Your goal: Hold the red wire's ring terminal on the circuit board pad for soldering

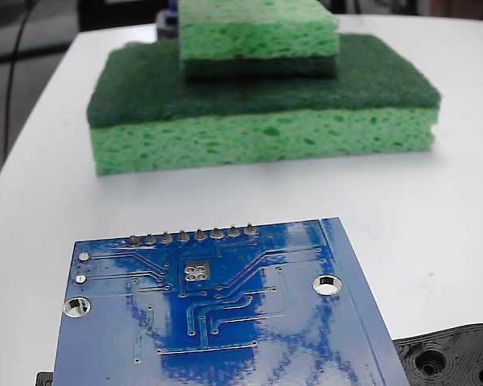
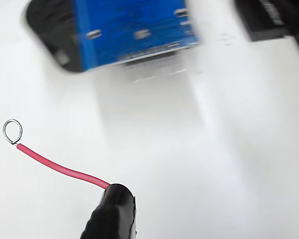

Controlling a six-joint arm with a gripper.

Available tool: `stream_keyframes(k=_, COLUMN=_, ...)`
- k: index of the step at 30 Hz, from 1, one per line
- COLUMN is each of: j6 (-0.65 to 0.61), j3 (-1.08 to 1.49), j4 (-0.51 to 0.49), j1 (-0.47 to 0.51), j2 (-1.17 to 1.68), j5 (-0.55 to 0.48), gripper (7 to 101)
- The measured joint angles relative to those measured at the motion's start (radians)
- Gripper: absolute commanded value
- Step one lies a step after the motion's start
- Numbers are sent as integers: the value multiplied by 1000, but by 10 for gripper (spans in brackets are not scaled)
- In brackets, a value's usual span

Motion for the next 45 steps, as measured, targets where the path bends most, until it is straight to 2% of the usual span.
stream_keyframes(k=3, j6=-55, j3=71, j4=11, j1=5, j2=107, j5=-84, gripper=1003)
stream_keyframes(k=7, j6=-80, j3=178, j4=51, j1=-5, j2=258, j5=-123, gripper=1003)
stream_keyframes(k=12, j6=-91, j3=281, j4=92, j1=-17, j2=442, j5=-104, gripper=1003)
stream_keyframes(k=20, j6=-83, j3=304, j4=87, j1=-87, j2=449, j5=-29, gripper=1003)
stream_keyframes(k=30, j6=-55, j3=322, j4=86, j1=-192, j2=449, j5=133, gripper=1003)
stream_keyframes(k=45, j6=-74, j3=324, j4=86, j1=-184, j2=449, j5=109, gripper=1003)
